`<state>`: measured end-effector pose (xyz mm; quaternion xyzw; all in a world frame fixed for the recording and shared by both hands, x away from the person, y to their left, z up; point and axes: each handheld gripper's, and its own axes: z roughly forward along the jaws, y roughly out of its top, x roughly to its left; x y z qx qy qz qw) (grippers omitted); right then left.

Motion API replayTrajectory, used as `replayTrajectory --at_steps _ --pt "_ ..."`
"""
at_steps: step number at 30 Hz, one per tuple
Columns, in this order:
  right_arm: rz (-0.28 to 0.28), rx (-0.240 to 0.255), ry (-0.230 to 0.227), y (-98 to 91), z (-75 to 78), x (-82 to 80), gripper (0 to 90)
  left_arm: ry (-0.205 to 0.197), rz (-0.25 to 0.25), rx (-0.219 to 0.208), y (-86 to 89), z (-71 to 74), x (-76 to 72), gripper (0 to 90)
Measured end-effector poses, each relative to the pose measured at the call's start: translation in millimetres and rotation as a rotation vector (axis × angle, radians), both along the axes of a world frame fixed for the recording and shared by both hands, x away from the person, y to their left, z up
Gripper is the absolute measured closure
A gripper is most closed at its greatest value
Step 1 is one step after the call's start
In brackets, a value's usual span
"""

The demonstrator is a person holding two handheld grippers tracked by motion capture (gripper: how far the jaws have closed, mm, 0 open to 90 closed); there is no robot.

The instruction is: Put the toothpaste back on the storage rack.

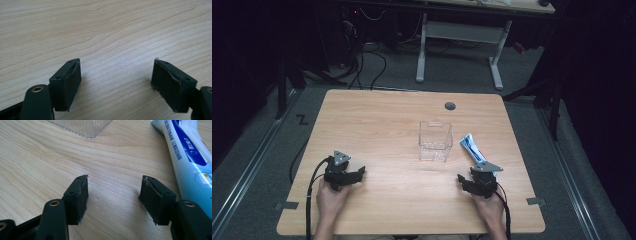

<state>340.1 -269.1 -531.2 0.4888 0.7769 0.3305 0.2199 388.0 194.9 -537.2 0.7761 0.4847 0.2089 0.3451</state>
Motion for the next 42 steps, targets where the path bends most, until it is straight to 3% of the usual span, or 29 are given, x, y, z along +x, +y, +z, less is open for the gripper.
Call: replayTrajectory --at_steps 21,29,42 --pt "-0.013 0.000 0.000 1.3 0.0 -2.6 39.6 0.000 0.000 0.000 0.0 0.0 0.1 24.0" --pt "-0.029 0.000 -0.001 2.7 0.5 -5.2 43.7 0.000 0.000 -0.001 0.0 0.0 0.1 24.0" --pt "-0.044 0.045 -0.032 -6.5 9.5 -16.5 47.6 0.001 0.000 -0.001 0.0 0.1 0.1 24.0"
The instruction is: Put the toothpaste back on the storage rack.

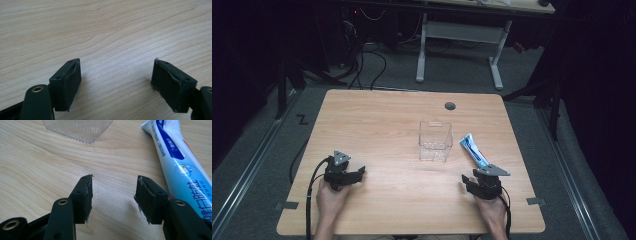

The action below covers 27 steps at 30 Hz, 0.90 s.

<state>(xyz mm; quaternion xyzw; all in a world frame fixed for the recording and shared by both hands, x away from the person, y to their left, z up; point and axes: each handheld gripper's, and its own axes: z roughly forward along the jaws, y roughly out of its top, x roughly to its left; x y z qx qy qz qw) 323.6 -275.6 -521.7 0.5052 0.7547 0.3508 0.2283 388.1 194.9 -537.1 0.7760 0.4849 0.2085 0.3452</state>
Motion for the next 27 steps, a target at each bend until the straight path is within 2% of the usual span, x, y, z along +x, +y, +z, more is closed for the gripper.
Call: replayTrajectory --at_steps 16,27 --pt "-0.005 0.024 -0.023 -9.7 7.1 -13.3 50.5 0.000 0.000 0.000 0.0 0.0 0.0 24.0" --pt "-0.035 0.029 -0.024 -18.7 7.7 -20.9 52.9 0.000 0.000 -0.001 0.0 0.0 0.0 24.0"
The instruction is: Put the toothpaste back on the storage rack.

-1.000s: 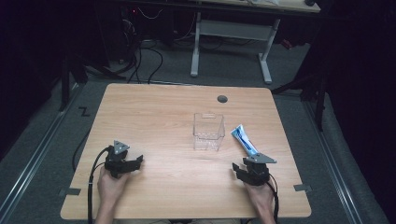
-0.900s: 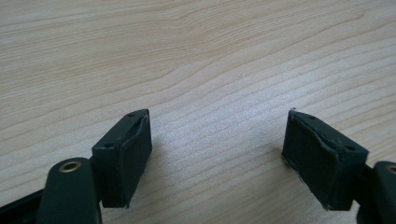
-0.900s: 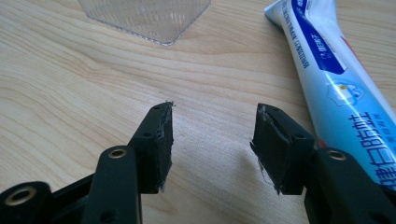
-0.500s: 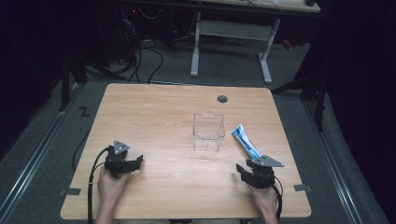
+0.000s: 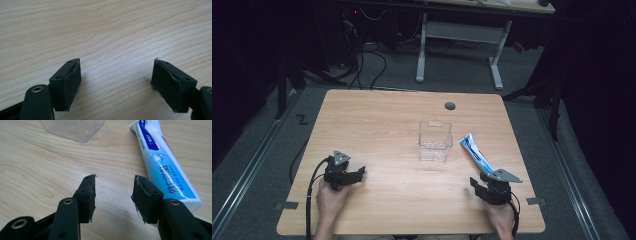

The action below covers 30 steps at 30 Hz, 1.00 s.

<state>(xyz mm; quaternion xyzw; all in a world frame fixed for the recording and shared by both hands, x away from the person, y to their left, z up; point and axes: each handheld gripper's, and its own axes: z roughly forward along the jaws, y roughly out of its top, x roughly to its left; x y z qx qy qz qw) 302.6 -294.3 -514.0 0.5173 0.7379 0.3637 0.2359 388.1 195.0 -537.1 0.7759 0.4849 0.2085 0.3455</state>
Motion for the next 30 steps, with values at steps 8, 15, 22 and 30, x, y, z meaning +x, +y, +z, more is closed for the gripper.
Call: replayTrajectory --at_steps 8,15,22,30 --pt "-0.017 -0.006 -0.023 -6.8 2.5 -5.0 53.5 0.000 0.000 0.000 0.0 0.0 0.0 24.0" --pt "-0.038 -0.015 -0.039 -14.8 8.1 -8.9 52.6 0.000 0.001 -0.002 0.0 0.0 0.0 24.1" --pt "-0.068 -0.009 -0.045 -24.8 13.3 -11.2 51.8 0.000 0.001 -0.002 0.0 0.0 0.0 24.1" --pt "-0.083 -0.018 -0.041 -36.8 22.0 -5.1 50.2 -0.001 0.001 -0.002 0.1 -0.1 0.0 24.1"
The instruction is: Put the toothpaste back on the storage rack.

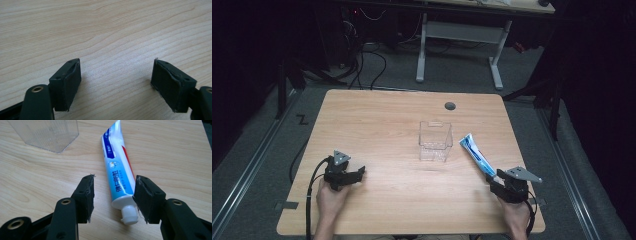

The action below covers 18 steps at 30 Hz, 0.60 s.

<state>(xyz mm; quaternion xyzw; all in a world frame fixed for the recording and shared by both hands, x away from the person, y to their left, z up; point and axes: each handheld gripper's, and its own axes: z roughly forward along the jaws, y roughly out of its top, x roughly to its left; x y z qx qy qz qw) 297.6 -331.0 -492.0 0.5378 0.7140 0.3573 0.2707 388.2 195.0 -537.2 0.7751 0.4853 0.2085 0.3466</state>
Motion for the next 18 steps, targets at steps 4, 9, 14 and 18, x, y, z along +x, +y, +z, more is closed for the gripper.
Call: replayTrajectory --at_steps 4,9,14,18 --pt "0.001 -0.001 -0.001 -3.5 3.4 5.6 49.6 0.000 0.000 0.001 0.0 0.0 0.0 24.1" --pt "0.009 -0.007 0.003 -3.0 8.2 15.2 48.4 0.000 0.000 0.000 0.0 0.0 0.0 24.1" --pt "0.019 -0.023 0.004 0.1 14.2 24.3 47.2 0.000 0.000 0.000 0.0 0.0 0.0 24.1" --pt "0.025 -0.031 0.007 1.5 18.4 30.8 46.9 0.000 0.000 0.000 0.0 0.0 0.0 24.1"
